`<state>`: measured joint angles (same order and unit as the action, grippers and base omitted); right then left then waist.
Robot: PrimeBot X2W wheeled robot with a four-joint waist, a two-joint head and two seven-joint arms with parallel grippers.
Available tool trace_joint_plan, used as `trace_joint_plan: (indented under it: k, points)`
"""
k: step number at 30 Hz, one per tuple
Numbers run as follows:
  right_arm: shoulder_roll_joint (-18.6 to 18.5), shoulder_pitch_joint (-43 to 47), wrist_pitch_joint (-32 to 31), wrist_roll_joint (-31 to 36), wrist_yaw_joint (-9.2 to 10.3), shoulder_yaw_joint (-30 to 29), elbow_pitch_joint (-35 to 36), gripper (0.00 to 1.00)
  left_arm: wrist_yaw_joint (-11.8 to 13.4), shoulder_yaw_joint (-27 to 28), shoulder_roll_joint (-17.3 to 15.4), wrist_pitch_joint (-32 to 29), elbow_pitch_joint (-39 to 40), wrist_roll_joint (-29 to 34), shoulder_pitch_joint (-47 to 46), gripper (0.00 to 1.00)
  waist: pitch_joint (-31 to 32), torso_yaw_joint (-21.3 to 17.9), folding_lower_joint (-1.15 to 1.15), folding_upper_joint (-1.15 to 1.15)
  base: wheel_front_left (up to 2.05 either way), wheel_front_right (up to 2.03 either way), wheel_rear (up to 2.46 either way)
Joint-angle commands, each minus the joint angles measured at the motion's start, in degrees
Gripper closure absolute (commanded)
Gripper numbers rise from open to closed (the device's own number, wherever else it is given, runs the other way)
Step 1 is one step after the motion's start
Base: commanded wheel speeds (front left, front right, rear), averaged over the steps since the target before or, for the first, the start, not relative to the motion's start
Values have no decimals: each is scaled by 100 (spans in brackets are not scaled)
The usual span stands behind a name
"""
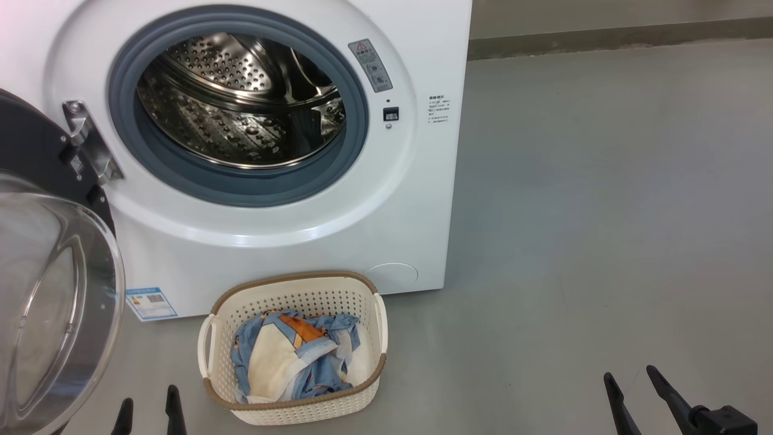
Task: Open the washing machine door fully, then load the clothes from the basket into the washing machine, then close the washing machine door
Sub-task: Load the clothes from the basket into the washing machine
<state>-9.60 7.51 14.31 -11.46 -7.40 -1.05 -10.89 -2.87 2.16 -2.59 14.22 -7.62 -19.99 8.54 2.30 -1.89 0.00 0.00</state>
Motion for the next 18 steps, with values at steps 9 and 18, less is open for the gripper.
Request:
trace_joint_plan:
  k: [9,18]
  points:
    - [-98,-178,69,-2,-9,115,119,0,0,197,-29,78,62,-52,-145,0,-8,-12,0,0,57,-57,0]
    - [-104,-176,69,-7,-9,109,131,0,39,195,-29,78,71,-61,-162,0,-39,3,0,0,75,-75,0]
